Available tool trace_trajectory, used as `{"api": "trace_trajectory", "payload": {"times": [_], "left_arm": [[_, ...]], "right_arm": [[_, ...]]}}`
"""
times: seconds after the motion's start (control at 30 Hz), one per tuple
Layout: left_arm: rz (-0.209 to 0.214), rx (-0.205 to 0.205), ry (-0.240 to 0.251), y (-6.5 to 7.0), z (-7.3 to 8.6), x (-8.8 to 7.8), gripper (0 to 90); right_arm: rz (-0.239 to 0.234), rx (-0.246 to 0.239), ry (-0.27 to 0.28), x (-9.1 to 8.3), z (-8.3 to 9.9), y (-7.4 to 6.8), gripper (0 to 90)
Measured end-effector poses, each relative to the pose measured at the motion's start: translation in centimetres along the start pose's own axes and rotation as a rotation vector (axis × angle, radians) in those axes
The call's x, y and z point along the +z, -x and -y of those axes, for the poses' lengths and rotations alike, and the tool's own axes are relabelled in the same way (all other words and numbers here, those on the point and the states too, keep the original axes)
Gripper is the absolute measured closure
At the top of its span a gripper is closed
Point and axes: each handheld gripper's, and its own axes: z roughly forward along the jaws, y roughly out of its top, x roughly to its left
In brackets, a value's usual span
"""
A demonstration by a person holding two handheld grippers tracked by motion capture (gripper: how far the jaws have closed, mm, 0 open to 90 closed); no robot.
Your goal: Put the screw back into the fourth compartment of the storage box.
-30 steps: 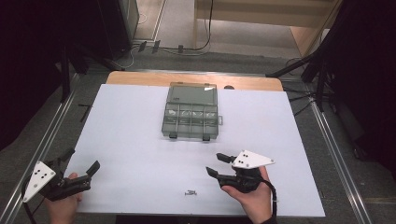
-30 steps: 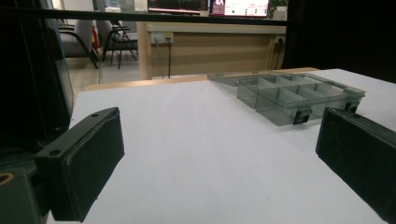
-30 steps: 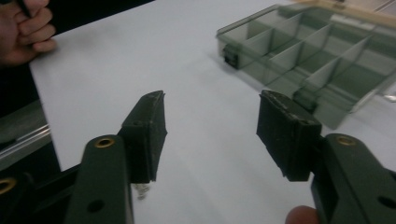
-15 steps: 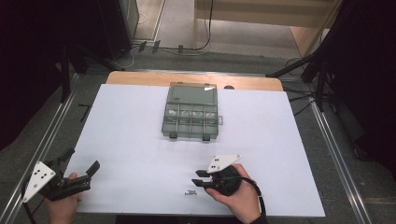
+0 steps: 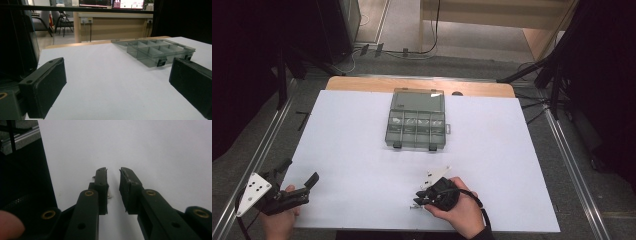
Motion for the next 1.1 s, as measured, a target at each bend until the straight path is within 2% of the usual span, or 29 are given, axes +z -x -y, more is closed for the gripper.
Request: {"api": "trace_trajectory", "payload": {"times": [0.2, 0.53, 0.63, 0.9, 1.1], "left_arm": [[0.0, -0.001, -0.001, 0.0, 0.0, 0.0, 1.2], [0.0, -0.002, 0.0, 0.0, 0.0, 0.0, 1.2], [0.0, -0.003, 0.0, 0.0, 0.0, 0.0, 1.2], [0.001, -0.005, -0.001, 0.0, 0.0, 0.0, 1.2], [0.0, -0.006, -0.001, 0.0, 0.0, 0.1, 1.2]], "right_arm": [[-0.008, -0.017, -0.048, 1.0, -0.3, -0.2, 80.4], [0.004, -0.034, -0.078, 1.7, -0.4, -0.4, 83.2], [0.023, -0.051, -0.078, 1.8, -0.4, -0.5, 89.0], [0.031, -0.06, -0.076, 1.8, -0.4, -0.7, 89.8], [0.04, -0.055, -0.054, 1.4, -0.5, -0.4, 89.8]]}}
